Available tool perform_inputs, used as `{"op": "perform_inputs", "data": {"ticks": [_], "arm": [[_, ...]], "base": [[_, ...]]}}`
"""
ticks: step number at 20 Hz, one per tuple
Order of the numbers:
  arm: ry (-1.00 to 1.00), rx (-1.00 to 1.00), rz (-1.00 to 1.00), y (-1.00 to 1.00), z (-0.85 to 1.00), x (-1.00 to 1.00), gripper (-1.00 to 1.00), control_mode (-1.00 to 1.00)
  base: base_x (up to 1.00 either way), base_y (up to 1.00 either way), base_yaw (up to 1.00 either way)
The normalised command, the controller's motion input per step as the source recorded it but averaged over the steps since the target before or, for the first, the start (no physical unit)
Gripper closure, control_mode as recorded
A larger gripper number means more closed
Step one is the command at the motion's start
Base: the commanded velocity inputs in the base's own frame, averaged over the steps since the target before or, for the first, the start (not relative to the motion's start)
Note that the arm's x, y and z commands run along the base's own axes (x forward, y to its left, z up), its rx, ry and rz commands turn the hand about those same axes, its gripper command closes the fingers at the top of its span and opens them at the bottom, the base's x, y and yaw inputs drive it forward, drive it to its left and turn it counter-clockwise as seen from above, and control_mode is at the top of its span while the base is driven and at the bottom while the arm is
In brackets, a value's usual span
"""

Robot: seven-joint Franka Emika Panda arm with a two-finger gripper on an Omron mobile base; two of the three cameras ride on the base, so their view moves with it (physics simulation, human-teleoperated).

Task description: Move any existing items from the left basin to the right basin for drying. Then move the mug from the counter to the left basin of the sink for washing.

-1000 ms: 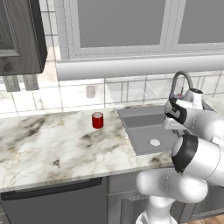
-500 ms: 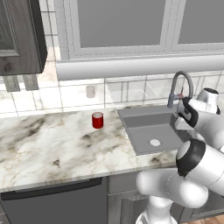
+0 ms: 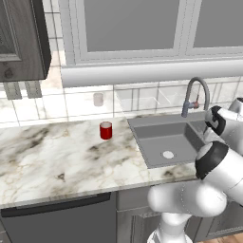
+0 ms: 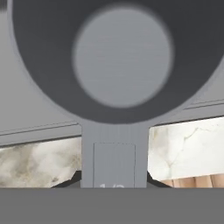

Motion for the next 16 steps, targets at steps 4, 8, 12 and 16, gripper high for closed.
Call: {"op": "perform_inputs", "data": {"ticks": [4, 8, 12, 16], "arm": [[0.00, 0.00, -0.03, -0.58, 0.05, 0.00, 1.00, -1.00], [0.00, 0.00, -0.01, -0.38, -0.01, 0.00, 1.00, -1.00], [0.00, 0.00, 0.00, -0.24, 0.00, 0.15, 1.00, -1.00], [0.00, 0.00, 0.00, -0.22, 0.00, 0.40, 1.00, -1.00]], "base": [[0.00, 0.00, 0.00], [0.00, 0.00, 0.00], [0.00, 0.00, 0.00], [0.00, 0.00, 0.00]]}}
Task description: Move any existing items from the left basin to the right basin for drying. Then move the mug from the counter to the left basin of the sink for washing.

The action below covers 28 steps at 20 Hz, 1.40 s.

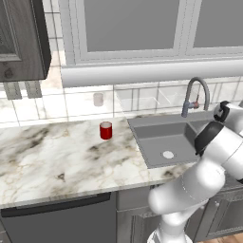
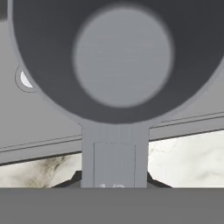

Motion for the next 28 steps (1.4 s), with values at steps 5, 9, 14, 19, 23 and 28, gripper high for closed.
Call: {"op": "perform_inputs", "data": {"ticks": [5, 9, 14, 19, 23, 28], "arm": [[0.00, 0.00, 0.00, -0.22, -0.04, 0.34, 1.00, -1.00], [0.00, 0.00, 0.00, -0.19, -0.11, 0.12, 1.00, -1.00], [0.00, 0.00, 0.00, -0.07, -0.19, 0.05, 1.00, -1.00], [0.00, 0.00, 0.00, 0.00, -0.22, 0.17, 1.00, -1.00], [0.00, 0.00, 0.00, 0.00, -0.21, 0.18, 1.00, -1.00], [0.00, 0.00, 0.00, 0.00, -0.18, 0.05, 1.00, -1.00]], "base": [[0.00, 0.00, 0.00], [0.00, 0.00, 0.00], [0.00, 0.00, 0.00], [0.00, 0.00, 0.00], [0.00, 0.00, 0.00], [0.00, 0.00, 0.00]]}}
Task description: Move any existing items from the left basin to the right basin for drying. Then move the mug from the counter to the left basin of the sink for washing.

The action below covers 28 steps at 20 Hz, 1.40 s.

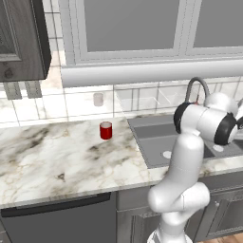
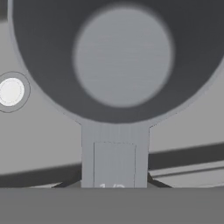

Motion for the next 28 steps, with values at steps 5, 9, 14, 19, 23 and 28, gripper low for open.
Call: {"op": "perform_inputs", "data": {"ticks": [5, 9, 14, 19, 23, 28], "arm": [[-0.02, -0.01, 0.00, 0.00, -0.16, 0.00, 1.00, -1.00], [-0.02, -0.02, 0.00, 0.00, -0.18, 0.04, 1.00, -1.00], [-0.01, -0.02, 0.00, 0.00, -0.22, 0.05, 1.00, -1.00], [0.00, -0.01, 0.00, 0.00, -0.18, 0.06, 1.00, -1.00], [0.00, 0.00, 0.00, 0.00, -0.12, 0.07, 1.00, -1.00], [0.00, 0.00, 0.00, 0.00, -0.08, 0.09, 1.00, -1.00]], "base": [[0.00, 0.00, 0.00], [0.00, 0.00, 0.00], [0.00, 0.00, 0.00], [0.00, 0.00, 0.00], [0.00, 0.00, 0.00], [0.00, 0.00, 0.00]]}}
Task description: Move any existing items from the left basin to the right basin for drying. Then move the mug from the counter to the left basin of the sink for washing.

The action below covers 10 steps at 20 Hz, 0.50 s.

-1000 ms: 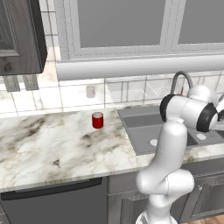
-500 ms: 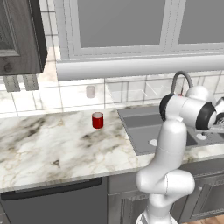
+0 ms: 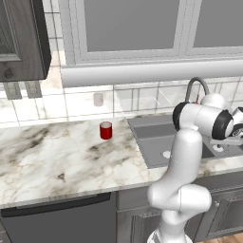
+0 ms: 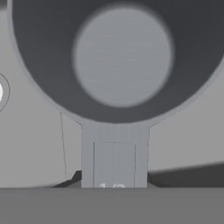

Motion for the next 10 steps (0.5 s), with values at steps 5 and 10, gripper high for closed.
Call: {"op": "perform_inputs", "data": {"ticks": [5, 10], "arm": [[0.00, 0.00, 0.00, 0.00, -0.12, 0.09, 1.00, -1.00], [0.00, 0.00, 0.00, 0.00, -0.14, 0.08, 1.00, -1.00]], "base": [[0.00, 0.00, 0.00], [0.00, 0.00, 0.00]]}}
